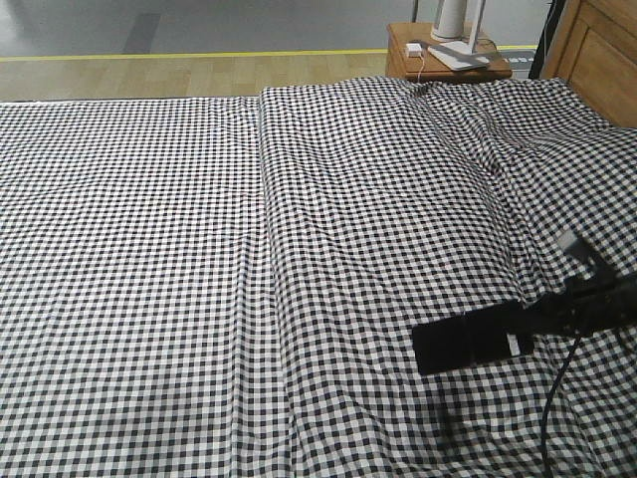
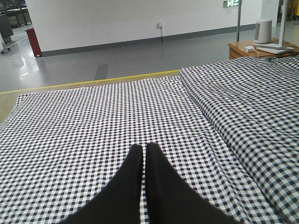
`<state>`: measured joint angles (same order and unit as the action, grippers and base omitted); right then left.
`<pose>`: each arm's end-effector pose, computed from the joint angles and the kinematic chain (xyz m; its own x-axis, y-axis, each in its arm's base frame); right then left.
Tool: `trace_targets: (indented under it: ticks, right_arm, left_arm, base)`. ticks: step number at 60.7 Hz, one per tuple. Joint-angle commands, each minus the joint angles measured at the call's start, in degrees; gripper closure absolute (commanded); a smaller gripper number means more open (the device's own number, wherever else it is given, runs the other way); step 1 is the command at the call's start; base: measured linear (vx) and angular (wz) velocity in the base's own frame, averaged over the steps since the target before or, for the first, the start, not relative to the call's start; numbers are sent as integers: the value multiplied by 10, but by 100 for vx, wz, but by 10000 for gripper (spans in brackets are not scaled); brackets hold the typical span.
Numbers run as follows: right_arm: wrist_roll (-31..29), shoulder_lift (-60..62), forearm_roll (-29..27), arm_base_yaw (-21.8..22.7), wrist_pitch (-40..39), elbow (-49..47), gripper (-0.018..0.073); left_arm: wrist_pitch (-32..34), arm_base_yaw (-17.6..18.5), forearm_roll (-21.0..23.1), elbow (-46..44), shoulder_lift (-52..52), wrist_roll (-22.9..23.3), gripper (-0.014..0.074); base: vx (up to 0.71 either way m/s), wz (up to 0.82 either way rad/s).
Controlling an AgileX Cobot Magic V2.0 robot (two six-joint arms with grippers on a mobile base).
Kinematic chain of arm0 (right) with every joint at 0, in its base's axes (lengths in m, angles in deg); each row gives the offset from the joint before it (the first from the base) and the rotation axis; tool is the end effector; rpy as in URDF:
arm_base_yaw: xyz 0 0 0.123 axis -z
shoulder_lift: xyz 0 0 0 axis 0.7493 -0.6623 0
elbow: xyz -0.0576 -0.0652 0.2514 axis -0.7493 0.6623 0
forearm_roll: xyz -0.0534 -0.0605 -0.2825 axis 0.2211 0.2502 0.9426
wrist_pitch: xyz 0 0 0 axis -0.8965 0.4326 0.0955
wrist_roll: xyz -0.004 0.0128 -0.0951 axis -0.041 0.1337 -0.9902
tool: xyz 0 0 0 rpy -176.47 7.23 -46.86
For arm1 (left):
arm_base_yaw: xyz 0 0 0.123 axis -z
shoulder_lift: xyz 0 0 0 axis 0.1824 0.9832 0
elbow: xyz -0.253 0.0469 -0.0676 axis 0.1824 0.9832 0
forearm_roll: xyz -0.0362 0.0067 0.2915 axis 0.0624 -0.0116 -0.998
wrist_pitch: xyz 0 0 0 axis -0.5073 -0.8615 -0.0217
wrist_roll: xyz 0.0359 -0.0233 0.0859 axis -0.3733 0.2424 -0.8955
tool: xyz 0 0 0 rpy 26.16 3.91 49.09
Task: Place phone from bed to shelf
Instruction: 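Lift the phone off the bed with the right gripper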
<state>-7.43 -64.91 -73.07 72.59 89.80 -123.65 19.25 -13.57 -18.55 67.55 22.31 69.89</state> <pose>0.3753 -0.0881 0.0312 -0.9203 -0.0870 -0.3815 -0.3385 0.6663 0.6645 0.1228 0.0061 0.1842 -0.1231 0.1163 -0.9856 -0.0338 0.9920 0.1213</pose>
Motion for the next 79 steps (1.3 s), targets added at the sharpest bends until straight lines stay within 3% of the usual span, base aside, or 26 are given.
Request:
trace_targets:
  ticks: [1, 14, 50, 79]
  right_arm:
    - [-2, 84, -39, 0, 87, 6, 564]
    - [5, 186, -42, -31, 87, 16, 564]
    - [54, 391, -40, -258, 87, 16, 563]
    - [66, 494, -39, -380, 86, 16, 563]
  left_arm:
    - [42, 3, 5, -13, -8, 3, 595]
    - [42, 3, 5, -13, -8, 3, 595]
    - [42, 3, 5, -13, -8, 3, 595]
    - [42, 3, 5, -13, -8, 3, 595]
  base:
    - [0, 0]
    - [0, 0]
    - [0, 0]
    - [0, 0]
